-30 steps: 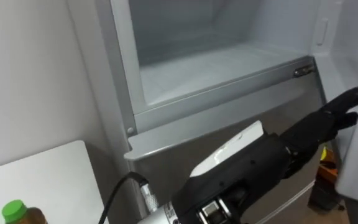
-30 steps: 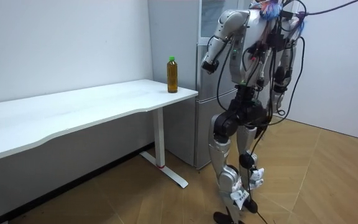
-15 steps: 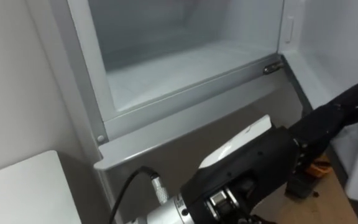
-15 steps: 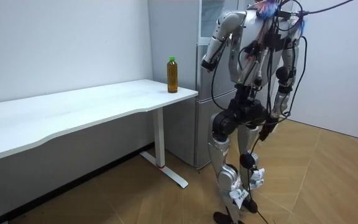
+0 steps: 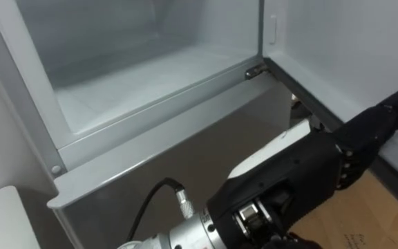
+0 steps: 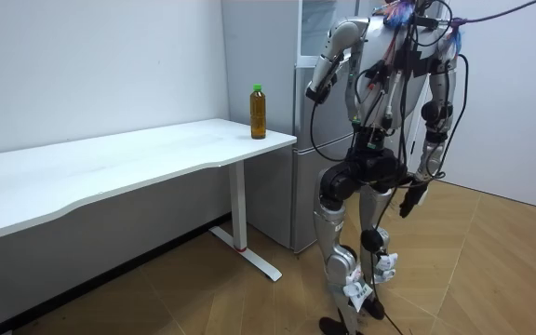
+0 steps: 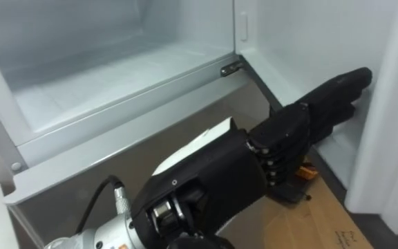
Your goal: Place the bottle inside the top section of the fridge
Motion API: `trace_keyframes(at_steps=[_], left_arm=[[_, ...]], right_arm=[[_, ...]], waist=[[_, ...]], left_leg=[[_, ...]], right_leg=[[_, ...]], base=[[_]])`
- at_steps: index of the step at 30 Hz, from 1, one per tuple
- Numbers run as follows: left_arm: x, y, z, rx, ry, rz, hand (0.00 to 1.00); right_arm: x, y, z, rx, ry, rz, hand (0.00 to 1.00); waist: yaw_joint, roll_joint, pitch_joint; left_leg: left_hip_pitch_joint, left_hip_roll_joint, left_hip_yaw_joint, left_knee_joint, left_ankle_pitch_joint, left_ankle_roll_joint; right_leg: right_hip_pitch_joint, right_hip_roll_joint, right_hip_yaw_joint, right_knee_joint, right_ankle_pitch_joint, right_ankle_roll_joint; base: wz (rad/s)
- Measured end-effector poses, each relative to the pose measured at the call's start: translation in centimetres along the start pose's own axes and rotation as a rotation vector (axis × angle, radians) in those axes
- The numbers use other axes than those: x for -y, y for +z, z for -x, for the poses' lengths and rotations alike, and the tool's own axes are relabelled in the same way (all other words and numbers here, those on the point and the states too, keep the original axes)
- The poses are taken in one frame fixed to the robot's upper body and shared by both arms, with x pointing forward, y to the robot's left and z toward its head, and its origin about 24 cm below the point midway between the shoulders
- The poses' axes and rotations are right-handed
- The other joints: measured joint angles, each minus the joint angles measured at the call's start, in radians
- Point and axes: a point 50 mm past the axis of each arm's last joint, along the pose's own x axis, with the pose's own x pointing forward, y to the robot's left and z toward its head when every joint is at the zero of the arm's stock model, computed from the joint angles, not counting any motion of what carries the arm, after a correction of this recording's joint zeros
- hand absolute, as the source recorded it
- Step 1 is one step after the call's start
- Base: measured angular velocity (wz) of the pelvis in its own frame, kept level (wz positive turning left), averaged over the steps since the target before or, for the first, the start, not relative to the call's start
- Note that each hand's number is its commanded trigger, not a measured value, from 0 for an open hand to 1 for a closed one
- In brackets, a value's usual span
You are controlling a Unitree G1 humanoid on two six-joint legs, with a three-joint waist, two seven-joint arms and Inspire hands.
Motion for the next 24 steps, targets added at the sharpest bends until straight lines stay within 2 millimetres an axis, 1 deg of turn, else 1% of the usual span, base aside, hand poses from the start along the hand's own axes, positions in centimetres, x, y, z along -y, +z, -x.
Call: trace_keyframes(at_steps=[3,6,7,9,14,15,16,18,20,22,23,24], left_arm=[[0.0,0.1,-0.1,0.006,-0.005,0.004,0.0],[0.0,0.1,-0.2,0.011,-0.008,0.014,0.0],[0.0,0.0,-0.2,0.009,-0.006,0.016,0.0],[-0.1,-0.1,-0.1,0.009,-0.001,0.017,0.0],[-0.1,0.0,-0.2,0.019,-0.002,0.017,0.0],[0.0,0.0,-0.2,0.023,-0.003,0.026,0.0],[-0.1,0.0,-0.1,0.025,-0.004,0.036,0.0],[-0.1,0.0,-0.1,0.025,-0.005,0.038,0.0],[-0.1,0.0,-0.2,0.026,-0.006,0.036,0.0],[-0.2,0.0,-0.1,0.018,-0.008,0.028,0.0],[-0.2,0.0,-0.1,0.016,-0.008,0.026,0.0],[-0.2,0.0,-0.1,0.014,-0.008,0.02,0.0]], right_arm=[[0.2,-0.2,0.1,-0.01,-0.015,0.0,0.0],[0.4,-0.3,0.1,-0.015,-0.026,0.002,0.0],[0.4,-0.3,0.1,-0.015,-0.029,0.002,0.0],[0.3,-0.2,0.1,-0.011,-0.03,0.007,0.0],[0.2,0.0,0.0,-0.005,-0.025,0.008,0.0],[0.2,0.0,0.0,-0.004,-0.023,0.007,0.0],[0.1,0.1,0.0,-0.002,-0.02,0.009,0.0],[0.1,0.2,0.0,-0.002,-0.014,0.011,0.0],[0.0,0.4,-0.1,0.002,-0.006,0.012,0.0],[-0.3,0.9,-0.2,0.013,0.016,0.013,0.0],[-0.4,1.0,-0.2,0.015,0.02,0.013,0.0],[-0.6,1.1,-0.3,0.019,0.026,0.013,0.0]], waist=[[-0.007,0.001,0.0002],[-0.018,0.002,0.0014],[-0.018,0.003,0.0016],[-0.017,0.004,0.0021],[-0.019,0.004,0.0023],[-0.019,0.004,0.0022],[-0.019,0.004,0.0023],[-0.018,0.003,0.0024],[-0.017,0.003,0.0029],[-0.015,-0.003,0.007],[-0.014,-0.005,0.0079],[-0.012,-0.009,0.0107]], left_leg=[[0.002,0.001,0.0,0.0,0.0,0.0],[0.005,0.003,0.001,0.0,0.0,0.0],[0.007,0.009,0.001,0.001,0.0,-0.001],[0.004,0.013,0.002,0.007,-0.004,-0.007],[-0.007,0.015,0.002,0.007,-0.004,-0.007],[-0.007,0.016,0.002,0.007,-0.004,-0.007],[-0.009,0.016,0.001,0.007,-0.004,-0.008],[-0.009,0.016,-0.001,0.004,-0.003,-0.009],[-0.01,0.019,-0.002,0.001,-0.002,-0.011],[-0.02,0.021,-0.015,0.0,-0.002,-0.011],[-0.026,0.021,-0.017,0.001,-0.002,-0.011],[-0.03,0.019,-0.019,0.001,-0.002,-0.011]], right_leg=[[-0.004,0.006,0.016,0.002,0.001,-0.002],[-0.01,0.009,0.019,0.013,0.002,-0.003],[-0.012,0.011,0.019,0.014,0.002,-0.003],[-0.017,0.013,0.012,0.015,0.002,-0.003],[-0.026,0.016,0.001,0.017,0.005,-0.009],[-0.026,0.015,-0.009,0.016,0.006,-0.01],[-0.026,0.011,-0.032,0.015,0.006,-0.01],[-0.024,0.007,-0.061,0.014,0.006,-0.012],[-0.024,0.003,-0.081,0.014,0.005,-0.012],[-0.022,-0.006,-0.123,0.012,0.005,-0.012],[-0.023,-0.008,-0.133,0.011,0.005,-0.012],[-0.024,-0.013,-0.152,0.01,0.005,-0.012]], base=[[-0.16],[-0.18],[-0.25],[-0.22],[-0.05],[0.0],[0.05],[0.13],[0.2],[0.28],[0.37],[0.35]])
